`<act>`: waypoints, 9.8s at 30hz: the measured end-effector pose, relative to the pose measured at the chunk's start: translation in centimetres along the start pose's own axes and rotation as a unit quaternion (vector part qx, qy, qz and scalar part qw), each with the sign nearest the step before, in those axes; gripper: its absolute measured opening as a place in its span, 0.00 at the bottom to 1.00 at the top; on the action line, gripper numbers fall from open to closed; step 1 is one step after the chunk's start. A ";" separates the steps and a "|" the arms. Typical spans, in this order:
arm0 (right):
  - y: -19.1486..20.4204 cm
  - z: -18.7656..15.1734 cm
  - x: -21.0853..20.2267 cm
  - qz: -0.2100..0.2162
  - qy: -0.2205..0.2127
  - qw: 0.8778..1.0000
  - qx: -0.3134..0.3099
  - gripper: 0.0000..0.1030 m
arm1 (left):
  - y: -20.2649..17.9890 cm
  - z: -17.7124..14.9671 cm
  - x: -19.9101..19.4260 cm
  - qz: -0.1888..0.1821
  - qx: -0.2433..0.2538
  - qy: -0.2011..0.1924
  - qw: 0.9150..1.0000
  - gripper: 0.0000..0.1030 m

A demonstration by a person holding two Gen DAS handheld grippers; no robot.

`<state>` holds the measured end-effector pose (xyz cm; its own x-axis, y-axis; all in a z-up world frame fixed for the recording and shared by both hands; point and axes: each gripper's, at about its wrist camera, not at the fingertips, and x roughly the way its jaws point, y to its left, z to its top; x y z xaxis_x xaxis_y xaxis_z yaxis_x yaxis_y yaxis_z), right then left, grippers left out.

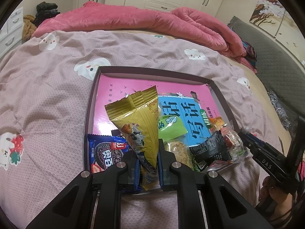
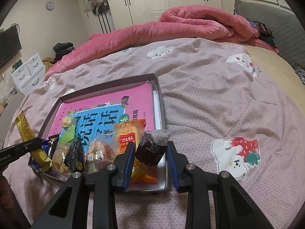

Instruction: Organize snacks

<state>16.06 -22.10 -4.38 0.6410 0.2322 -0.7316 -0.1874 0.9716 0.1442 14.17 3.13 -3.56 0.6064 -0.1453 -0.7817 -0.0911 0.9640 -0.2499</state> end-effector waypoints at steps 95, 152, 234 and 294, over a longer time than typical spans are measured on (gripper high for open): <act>2.1 -0.8 -0.4 0.035 -0.001 0.999 -0.010 0.44 | 1.2 0.2 0.8 0.041 -0.007 0.006 0.999 0.58; 3.8 -1.0 -6.1 0.010 -0.070 0.997 -0.040 0.83 | -0.6 -1.5 -3.5 0.037 0.013 0.000 0.999 0.75; 6.9 -5.8 -11.2 0.015 -0.004 0.999 -0.039 0.97 | -2.1 -7.8 -8.8 0.056 0.024 0.005 0.998 0.75; 5.4 -5.2 -10.8 0.022 -0.017 0.999 -0.023 0.97 | 0.0 -6.6 -7.9 0.055 0.005 0.009 0.998 0.77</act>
<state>4.27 -19.55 0.83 0.6566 0.2777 -0.7012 -0.2506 0.9573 0.1444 4.21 2.81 -1.14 0.5785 -0.0427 -0.8145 -0.1486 0.9764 -0.1567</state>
